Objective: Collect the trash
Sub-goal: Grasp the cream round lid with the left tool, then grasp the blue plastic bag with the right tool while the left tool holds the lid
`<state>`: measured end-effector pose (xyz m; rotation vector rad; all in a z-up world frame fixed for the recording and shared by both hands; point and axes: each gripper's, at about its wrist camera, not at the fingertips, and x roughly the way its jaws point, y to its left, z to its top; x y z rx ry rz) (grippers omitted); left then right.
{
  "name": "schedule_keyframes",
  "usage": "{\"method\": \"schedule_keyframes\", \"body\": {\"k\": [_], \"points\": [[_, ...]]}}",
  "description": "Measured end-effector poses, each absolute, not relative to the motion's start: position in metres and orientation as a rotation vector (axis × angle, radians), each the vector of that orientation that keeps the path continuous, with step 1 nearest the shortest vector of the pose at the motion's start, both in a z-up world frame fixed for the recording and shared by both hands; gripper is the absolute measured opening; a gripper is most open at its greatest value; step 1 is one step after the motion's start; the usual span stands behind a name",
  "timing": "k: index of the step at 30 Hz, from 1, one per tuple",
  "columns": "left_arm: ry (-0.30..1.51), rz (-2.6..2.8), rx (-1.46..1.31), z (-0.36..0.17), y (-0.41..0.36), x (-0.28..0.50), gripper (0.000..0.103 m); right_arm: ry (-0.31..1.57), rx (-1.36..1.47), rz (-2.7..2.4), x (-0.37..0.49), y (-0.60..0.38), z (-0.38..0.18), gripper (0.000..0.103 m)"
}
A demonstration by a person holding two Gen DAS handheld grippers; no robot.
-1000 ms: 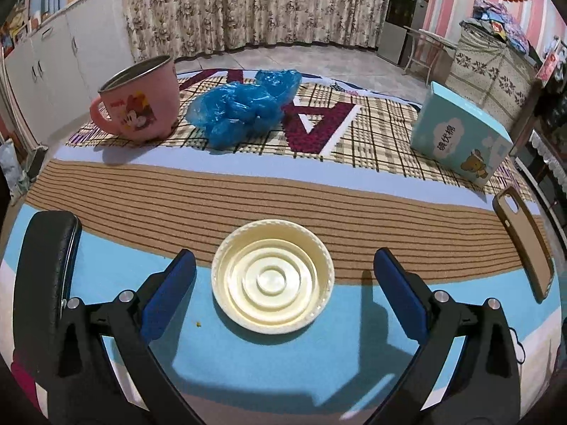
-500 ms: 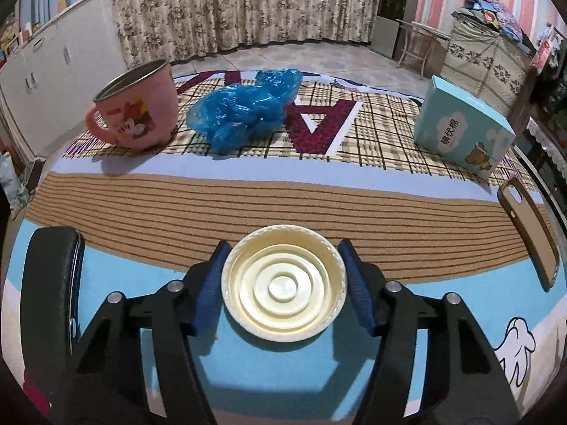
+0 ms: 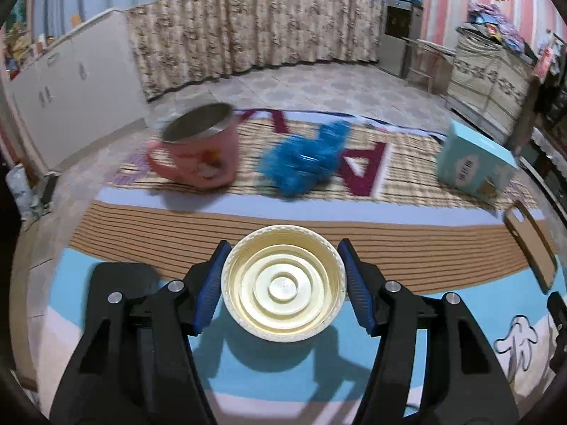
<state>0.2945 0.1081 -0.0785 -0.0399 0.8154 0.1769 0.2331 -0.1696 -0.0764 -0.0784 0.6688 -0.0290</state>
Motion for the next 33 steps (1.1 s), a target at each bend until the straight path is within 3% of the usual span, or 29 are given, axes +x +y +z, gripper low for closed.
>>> {"method": "schedule_keyframes", "body": {"k": [15, 33], "points": [[0.719, 0.405, -0.135, -0.060, 0.219, 0.251, 0.060, 0.638, -0.173, 0.199, 0.290, -0.028, -0.059, 0.098], [0.661, 0.473, -0.184, -0.072, 0.233, 0.260, 0.060, 0.739, -0.194, 0.305, 0.401, 0.059, -0.094, 0.096]]}}
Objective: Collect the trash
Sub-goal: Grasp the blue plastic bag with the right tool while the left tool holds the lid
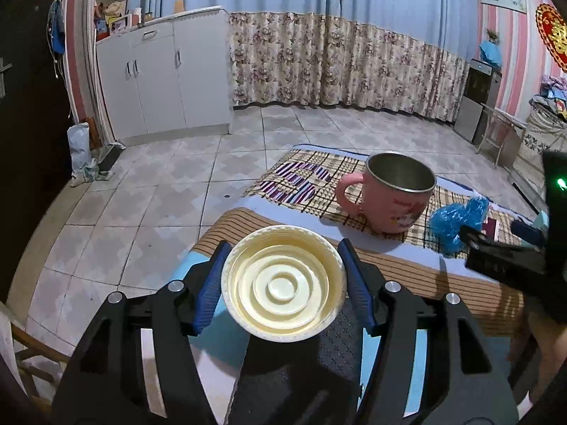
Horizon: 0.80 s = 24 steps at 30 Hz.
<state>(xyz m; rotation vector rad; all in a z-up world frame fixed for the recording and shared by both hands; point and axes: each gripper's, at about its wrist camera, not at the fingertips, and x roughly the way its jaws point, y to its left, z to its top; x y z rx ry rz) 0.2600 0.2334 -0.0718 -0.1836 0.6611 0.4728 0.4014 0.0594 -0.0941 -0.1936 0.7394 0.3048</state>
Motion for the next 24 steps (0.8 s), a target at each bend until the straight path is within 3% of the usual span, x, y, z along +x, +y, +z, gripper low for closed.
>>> {"method": "schedule_keyframes", "body": {"k": [1, 3, 6, 9, 24], "points": [[0.666, 0.471, -0.182, -0.075, 0.233, 0.262, 0.060, 0.747, -0.196, 0.310, 0.407, 0.061, -0.098, 0.093], [0.683, 0.462, -0.172, -0.080, 0.231, 0.264, 0.060, 0.771, -0.202, 0.330, 0.414, 0.063, -0.104, 0.070], [0.695, 0.469, -0.139, -0.084, 0.227, 0.266, 0.060, 0.803, -0.183, 0.392, 0.418, 0.064, -0.110, 0.048], [0.683, 0.459, -0.150, -0.080, 0.226, 0.264, 0.060, 0.787, -0.202, 0.418, 0.414, 0.066, -0.108, 0.036], [0.681, 0.350, -0.149, -0.061, 0.188, 0.265, 0.060, 0.642, -0.195, 0.286, 0.348, -0.042, -0.048, 0.032]]}}
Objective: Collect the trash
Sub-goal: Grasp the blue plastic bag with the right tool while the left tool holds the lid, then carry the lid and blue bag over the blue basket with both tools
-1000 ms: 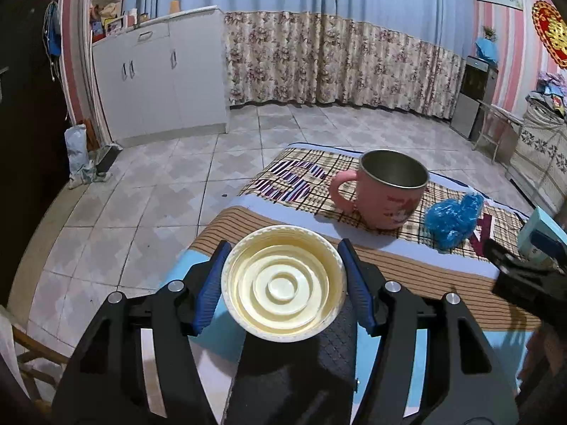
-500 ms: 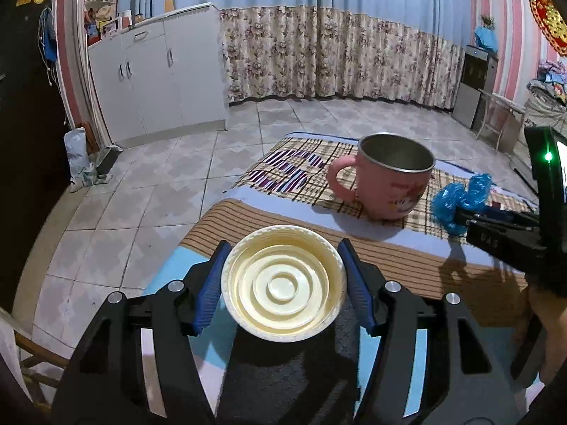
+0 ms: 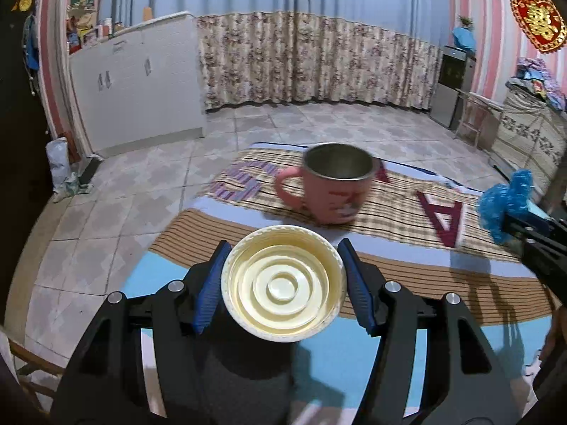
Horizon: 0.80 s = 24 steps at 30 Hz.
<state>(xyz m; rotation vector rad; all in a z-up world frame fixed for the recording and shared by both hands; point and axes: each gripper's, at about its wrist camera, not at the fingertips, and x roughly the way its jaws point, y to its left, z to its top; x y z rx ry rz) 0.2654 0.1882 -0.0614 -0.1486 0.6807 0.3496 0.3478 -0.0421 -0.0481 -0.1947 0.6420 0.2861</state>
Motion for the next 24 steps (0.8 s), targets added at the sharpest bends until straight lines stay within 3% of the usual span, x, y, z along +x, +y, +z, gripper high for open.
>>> {"method": "schedule_keyframes", "body": {"k": [12, 24], "points": [[0.667, 0.215, -0.106, -0.030, 0.117, 0.258, 0.060, 0.621, -0.121, 0.089, 0.263, -0.184, -0.017, 0.032], [0.660, 0.116, -0.042, -0.009, 0.044, 0.245, 0.060, 0.613, -0.022, -0.079, 0.196, -0.269, -0.025, 0.032]]}}
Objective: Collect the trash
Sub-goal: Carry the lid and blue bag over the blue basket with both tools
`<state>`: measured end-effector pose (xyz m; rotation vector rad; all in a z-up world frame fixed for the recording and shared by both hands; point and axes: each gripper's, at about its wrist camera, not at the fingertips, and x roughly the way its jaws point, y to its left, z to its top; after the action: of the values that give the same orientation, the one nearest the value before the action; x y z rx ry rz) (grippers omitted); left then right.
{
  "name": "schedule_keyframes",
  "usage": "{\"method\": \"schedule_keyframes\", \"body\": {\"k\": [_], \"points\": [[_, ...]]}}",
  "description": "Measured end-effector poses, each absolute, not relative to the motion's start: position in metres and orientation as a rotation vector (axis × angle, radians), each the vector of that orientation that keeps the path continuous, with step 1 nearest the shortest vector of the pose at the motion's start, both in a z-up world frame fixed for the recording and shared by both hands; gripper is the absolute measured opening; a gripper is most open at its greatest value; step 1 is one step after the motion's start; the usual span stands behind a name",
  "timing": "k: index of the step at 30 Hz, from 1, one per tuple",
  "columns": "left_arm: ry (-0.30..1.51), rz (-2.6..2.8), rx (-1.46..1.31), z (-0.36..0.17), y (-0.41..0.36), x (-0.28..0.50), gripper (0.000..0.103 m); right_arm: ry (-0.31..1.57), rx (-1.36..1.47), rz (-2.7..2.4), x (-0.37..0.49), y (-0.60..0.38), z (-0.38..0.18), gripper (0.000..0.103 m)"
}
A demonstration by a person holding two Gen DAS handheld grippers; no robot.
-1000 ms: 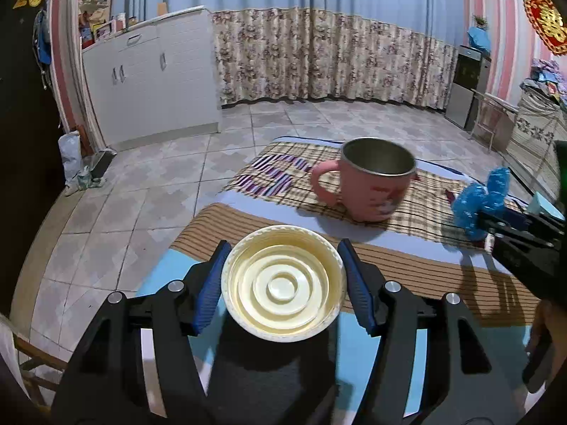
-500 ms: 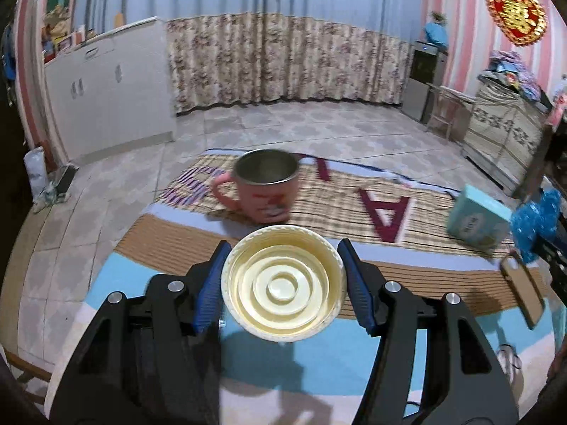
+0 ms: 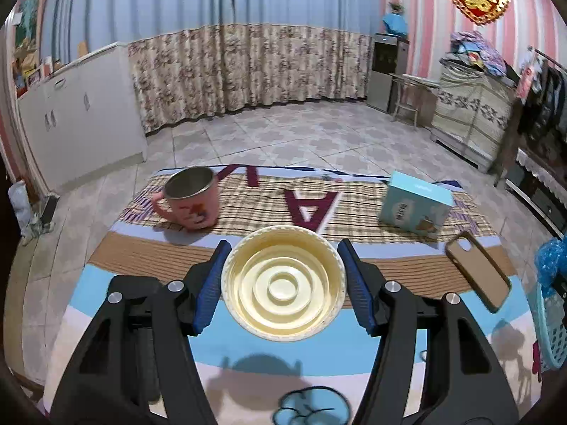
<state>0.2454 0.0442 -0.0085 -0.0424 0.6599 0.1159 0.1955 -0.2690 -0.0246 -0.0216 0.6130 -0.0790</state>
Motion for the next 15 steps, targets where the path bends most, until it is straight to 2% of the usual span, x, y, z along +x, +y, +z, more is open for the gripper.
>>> {"method": "schedule_keyframes", "body": {"k": [15], "points": [[0.655, -0.047, -0.008, -0.005, -0.055, 0.237, 0.060, 0.548, 0.015, -0.225, 0.176, -0.331, -0.020, 0.032]]}}
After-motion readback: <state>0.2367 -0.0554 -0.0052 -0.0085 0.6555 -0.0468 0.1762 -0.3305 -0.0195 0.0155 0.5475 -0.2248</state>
